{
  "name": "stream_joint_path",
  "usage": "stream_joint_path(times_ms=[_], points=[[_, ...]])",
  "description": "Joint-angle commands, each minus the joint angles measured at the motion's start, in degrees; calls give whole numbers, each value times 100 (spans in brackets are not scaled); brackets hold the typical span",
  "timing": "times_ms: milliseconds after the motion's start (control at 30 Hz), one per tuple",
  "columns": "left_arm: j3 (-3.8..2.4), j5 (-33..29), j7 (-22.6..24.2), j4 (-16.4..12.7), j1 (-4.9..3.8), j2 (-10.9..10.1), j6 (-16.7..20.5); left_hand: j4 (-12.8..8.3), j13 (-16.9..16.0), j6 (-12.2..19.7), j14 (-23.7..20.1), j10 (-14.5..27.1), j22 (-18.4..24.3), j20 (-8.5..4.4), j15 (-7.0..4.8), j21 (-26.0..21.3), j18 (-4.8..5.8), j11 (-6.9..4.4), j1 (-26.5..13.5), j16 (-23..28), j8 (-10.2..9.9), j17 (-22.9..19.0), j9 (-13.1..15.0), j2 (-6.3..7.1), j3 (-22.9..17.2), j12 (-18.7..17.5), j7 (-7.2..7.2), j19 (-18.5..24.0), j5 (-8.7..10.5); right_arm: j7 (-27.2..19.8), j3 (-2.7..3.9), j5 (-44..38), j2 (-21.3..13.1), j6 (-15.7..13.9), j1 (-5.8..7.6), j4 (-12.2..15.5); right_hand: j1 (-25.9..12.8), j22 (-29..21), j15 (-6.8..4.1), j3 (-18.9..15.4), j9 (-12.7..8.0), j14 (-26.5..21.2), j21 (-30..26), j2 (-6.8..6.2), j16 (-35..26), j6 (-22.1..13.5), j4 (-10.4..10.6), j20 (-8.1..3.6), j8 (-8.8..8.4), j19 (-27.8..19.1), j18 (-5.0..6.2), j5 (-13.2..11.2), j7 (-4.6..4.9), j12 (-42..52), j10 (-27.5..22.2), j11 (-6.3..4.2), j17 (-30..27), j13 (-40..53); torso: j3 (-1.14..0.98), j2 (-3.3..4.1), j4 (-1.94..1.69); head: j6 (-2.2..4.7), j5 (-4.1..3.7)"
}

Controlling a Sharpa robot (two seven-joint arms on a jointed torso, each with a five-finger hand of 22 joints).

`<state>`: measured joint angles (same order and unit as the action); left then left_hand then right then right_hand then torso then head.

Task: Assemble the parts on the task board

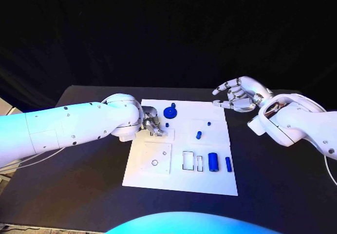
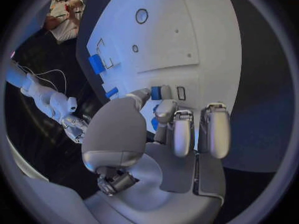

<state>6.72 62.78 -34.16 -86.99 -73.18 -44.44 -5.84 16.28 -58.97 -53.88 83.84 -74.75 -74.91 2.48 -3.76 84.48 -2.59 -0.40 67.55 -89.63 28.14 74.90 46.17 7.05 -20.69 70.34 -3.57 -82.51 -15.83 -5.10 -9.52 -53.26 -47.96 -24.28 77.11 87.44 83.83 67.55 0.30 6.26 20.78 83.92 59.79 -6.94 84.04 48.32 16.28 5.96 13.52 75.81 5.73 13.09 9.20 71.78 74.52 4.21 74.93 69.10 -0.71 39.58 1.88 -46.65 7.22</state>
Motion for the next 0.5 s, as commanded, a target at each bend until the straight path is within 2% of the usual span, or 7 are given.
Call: stream_joint_path(times_ms=[33, 200, 500], points=[[15, -216, 9, -7, 18, 8, -29, -38, 14, -52, 616, 7, -407, 19, -10, -22, -4, -32, 229, -37, 35, 1510, 28, -45, -153, 8, 26, -5, -33, -10, 2, -48, 4, 98, -2, 0, -41, 4, -38, 24, 7, 306, -24, -17, -23, -30, 19, -5, 31, -11, 78, 27, -1, -9, 0, 1, 276, 4, -1, 2, 2, -3, 0], [14, -398, 14, -3, 19, 0, -32, -95, 39, -6, 616, 20, -399, -7, -36, -33, -6, -63, 503, -37, 181, 1510, 179, -19, -497, -10, 59, 4, -33, -3, 2, -50, 6, 116, -3, -6, -41, 4, -38, 24, 7, 306, -24, -17, -23, -30, 19, -5, 31, -11, 78, 27, -1, -9, 0, 1, 276, 4, 0, 3, 1, -8, -3], [11, -737, 27, -26, 20, -23, 17, -140, 78, 59, 616, 28, -380, -15, -41, -52, -12, -68, 585, -37, 360, 1510, 387, -38, -1012, -34, 63, 22, -23, 2, 2, -52, 11, 137, -7, -19, -39, 7, -39, 29, 8, 306, -25, -15, -26, -29, 17, -6, 37, -7, 77, 31, -2, -11, 2, 0, 274, 0, 1, 3, 1, -11, -5]])
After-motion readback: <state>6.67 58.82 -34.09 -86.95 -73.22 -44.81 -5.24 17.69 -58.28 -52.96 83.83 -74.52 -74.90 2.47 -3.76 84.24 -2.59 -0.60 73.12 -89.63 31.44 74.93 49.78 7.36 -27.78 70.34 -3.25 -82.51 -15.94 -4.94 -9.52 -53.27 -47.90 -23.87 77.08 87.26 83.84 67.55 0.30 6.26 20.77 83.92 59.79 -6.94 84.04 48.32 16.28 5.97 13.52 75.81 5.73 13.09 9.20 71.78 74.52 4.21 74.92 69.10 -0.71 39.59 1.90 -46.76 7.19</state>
